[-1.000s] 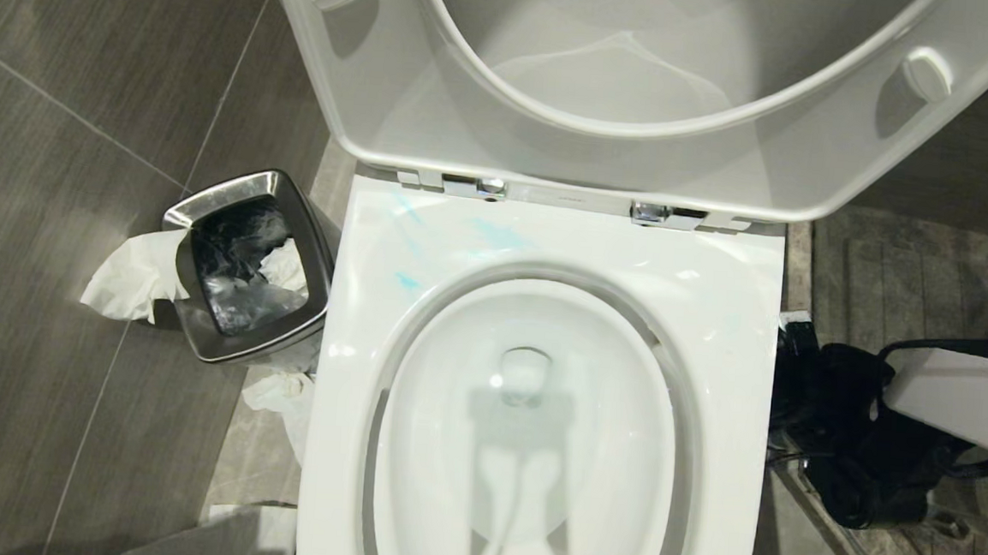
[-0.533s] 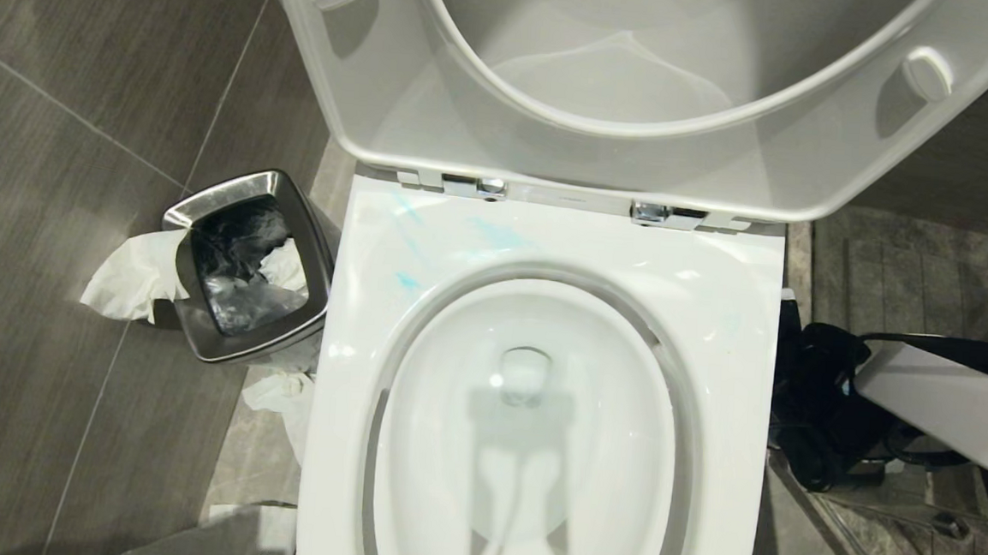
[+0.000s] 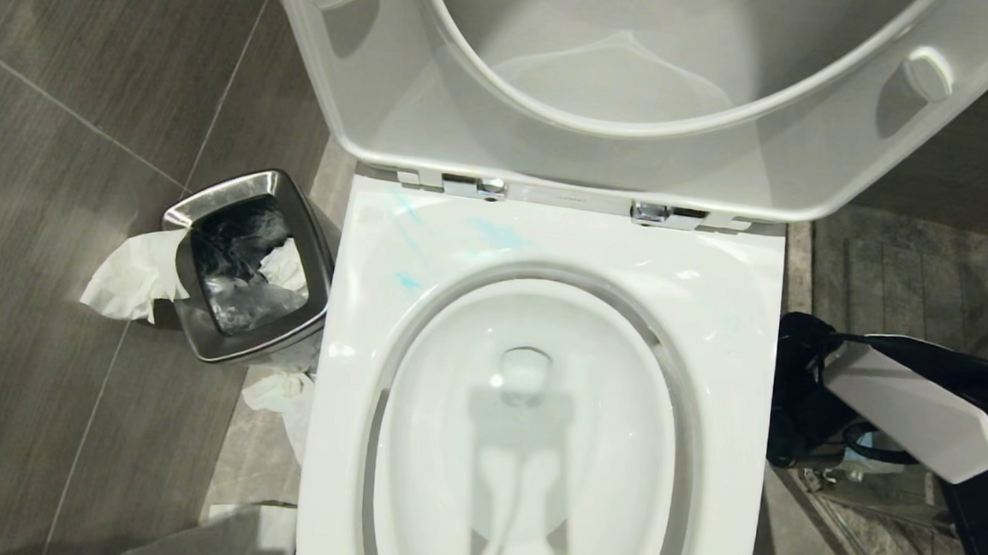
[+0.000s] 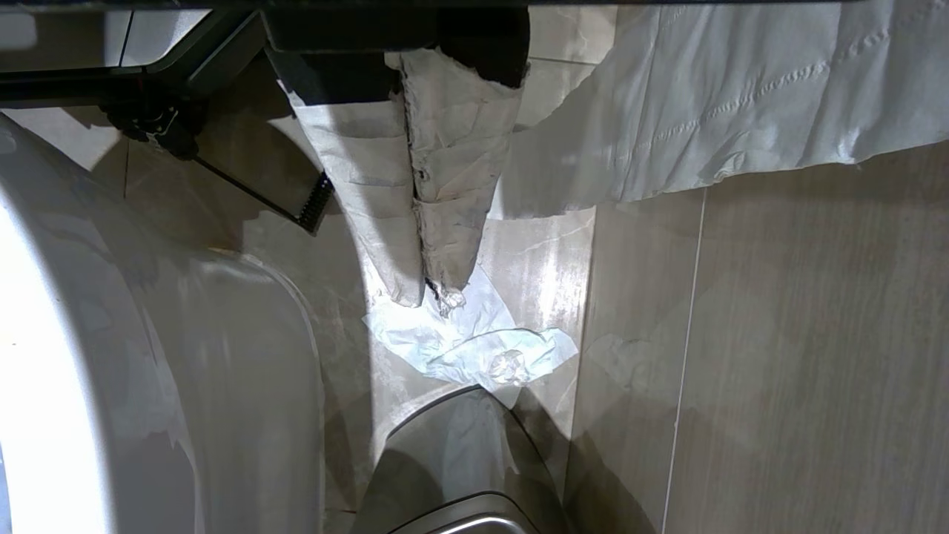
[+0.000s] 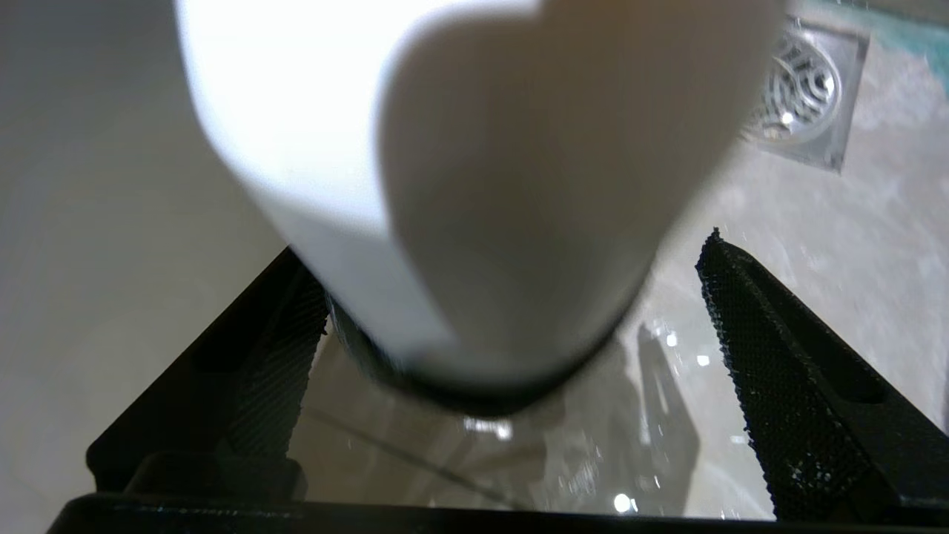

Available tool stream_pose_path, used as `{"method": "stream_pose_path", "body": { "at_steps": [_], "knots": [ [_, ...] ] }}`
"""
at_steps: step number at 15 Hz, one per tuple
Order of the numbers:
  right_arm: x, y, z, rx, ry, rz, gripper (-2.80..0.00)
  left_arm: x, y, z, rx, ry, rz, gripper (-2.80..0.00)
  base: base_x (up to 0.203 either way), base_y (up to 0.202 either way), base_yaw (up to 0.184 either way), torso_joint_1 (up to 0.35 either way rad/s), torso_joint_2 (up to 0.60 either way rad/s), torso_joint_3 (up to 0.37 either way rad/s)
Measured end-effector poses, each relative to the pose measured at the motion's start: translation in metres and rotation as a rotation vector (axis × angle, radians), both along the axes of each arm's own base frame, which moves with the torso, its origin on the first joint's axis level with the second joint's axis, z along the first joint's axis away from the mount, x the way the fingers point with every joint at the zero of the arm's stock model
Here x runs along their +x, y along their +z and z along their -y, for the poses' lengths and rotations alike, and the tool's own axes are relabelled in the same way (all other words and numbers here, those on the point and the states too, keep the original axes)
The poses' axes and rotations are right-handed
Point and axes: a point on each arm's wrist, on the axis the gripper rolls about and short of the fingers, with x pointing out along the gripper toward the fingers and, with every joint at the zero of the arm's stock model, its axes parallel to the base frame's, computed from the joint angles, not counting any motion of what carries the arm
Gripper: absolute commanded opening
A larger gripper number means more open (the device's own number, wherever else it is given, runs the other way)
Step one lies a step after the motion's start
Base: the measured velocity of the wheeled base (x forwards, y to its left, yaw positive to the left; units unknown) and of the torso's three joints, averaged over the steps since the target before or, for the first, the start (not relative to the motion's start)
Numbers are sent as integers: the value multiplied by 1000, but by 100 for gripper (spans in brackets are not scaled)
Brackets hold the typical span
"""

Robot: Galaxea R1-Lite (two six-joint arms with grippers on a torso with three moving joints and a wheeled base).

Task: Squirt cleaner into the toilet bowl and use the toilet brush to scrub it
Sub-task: Pour in the cleaning agent

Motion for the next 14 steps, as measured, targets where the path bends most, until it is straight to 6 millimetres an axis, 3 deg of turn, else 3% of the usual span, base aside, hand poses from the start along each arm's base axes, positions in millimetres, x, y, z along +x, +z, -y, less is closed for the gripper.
{"method": "stream_pose_path", "body": {
  "at_steps": [14],
  "knots": [
    [27, 6, -6, -70, -11, 152, 0, 0, 0, 0, 0, 0, 0, -280, 0, 0, 0, 0, 0, 0]
  ]
}}
